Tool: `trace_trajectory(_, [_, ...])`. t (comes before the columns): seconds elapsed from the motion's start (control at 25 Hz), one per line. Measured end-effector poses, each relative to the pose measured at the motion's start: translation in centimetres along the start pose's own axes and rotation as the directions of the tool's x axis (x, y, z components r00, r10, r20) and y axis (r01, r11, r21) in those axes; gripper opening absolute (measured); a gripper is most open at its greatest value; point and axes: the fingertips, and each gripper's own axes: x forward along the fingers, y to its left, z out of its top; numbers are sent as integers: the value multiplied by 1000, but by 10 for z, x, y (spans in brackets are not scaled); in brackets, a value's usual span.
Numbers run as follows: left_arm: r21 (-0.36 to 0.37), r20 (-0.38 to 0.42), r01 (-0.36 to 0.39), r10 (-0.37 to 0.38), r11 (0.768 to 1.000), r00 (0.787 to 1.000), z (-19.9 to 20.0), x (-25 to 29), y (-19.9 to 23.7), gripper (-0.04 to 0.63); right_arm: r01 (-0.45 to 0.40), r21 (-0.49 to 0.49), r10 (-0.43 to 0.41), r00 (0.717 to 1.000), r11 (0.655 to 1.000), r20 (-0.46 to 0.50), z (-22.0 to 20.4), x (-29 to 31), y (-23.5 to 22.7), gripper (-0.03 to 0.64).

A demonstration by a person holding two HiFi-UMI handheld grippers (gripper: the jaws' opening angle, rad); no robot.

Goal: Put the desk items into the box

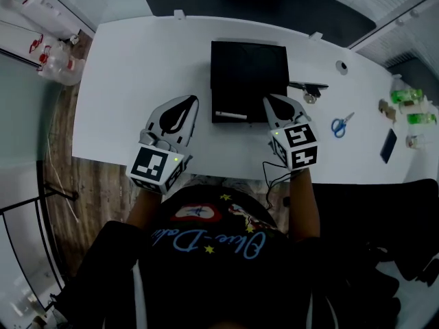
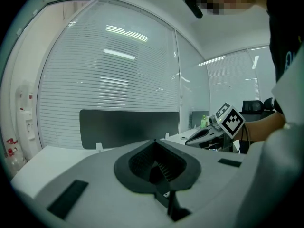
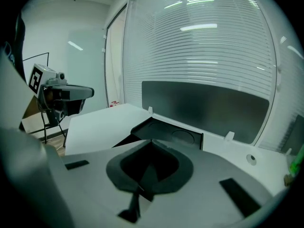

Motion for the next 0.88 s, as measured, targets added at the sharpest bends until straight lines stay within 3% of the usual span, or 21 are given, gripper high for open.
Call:
trace_trajectory(0.6, [41, 12, 118, -119, 992, 993, 7, 14, -31, 8, 108, 133, -125, 984, 985, 125, 10, -57, -27, 9])
trace_trajectory(0.88, [59, -7, 144, -144, 988, 990, 8, 19, -43, 8, 57, 335, -142, 962, 940, 235, 9, -82, -43, 9])
